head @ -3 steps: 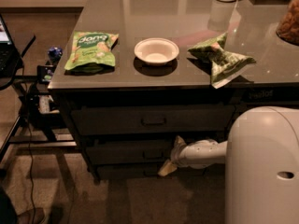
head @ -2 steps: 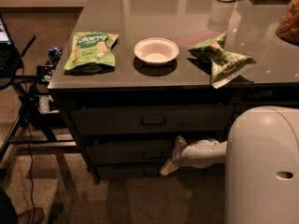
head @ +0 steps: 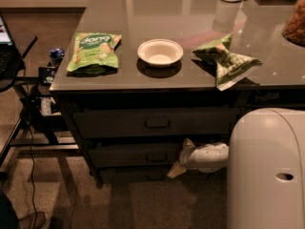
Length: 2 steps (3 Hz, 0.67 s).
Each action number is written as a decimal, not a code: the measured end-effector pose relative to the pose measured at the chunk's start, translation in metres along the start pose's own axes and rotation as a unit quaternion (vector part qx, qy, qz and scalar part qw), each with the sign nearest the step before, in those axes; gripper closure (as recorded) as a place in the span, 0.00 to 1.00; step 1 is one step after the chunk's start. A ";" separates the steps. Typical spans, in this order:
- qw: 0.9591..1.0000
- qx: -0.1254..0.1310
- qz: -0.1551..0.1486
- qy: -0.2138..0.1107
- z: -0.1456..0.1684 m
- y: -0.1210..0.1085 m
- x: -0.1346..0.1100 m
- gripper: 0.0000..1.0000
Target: Open middle drawer
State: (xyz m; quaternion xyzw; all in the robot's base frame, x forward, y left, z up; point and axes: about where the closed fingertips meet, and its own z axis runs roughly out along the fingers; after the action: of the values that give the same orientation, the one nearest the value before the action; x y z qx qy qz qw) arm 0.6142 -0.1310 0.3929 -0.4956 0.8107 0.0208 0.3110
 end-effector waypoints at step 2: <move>1.000 0.008 -0.004 0.001 0.004 -0.005 0.009 0.00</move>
Offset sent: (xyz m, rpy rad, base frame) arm 0.0053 -0.1594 -0.8461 0.0567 0.2027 0.0788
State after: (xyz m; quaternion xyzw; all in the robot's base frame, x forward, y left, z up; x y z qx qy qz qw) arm 0.6179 -0.1392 0.3868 -0.4964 0.8091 0.0122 0.3143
